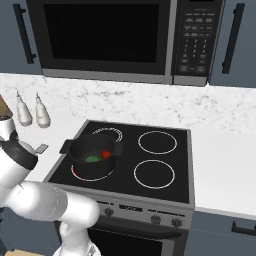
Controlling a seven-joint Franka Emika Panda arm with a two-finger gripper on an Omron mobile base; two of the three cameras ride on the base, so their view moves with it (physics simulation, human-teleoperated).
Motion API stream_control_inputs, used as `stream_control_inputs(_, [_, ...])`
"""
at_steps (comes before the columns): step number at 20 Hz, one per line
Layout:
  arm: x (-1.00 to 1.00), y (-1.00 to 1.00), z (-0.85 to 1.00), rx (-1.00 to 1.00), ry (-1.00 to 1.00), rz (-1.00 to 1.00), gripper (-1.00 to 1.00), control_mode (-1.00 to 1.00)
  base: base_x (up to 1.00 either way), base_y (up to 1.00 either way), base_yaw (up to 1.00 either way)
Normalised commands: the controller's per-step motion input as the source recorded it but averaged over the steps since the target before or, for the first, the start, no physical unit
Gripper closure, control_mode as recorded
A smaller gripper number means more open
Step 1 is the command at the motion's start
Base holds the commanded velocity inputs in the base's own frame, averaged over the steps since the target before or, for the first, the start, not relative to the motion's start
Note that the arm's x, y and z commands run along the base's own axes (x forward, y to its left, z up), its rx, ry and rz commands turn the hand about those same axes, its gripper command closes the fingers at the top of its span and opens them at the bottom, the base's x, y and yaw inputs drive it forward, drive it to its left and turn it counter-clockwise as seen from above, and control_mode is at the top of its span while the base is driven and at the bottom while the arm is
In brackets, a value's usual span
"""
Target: Put the broccoli and bell pepper in the pot. Retrieve the spatula and lightly stir the vegetables in the pot.
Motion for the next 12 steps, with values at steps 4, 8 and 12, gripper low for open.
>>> stream_control_inputs(4, [0.33,0.11,-0.21,-0.01,0.00,0.00,-1.00,-1.00,0.00,0.00,0.00])
stream_control_inputs(8, [0.14,0.21,-0.33,-0.03,-0.02,0.00,-1.00,-1.00,0.00,0.00,0.00])
stream_control_inputs(12, [0.09,0.03,-0.35,0.00,-0.07,0.00,-1.00,-1.00,0.00,0.00,0.00])
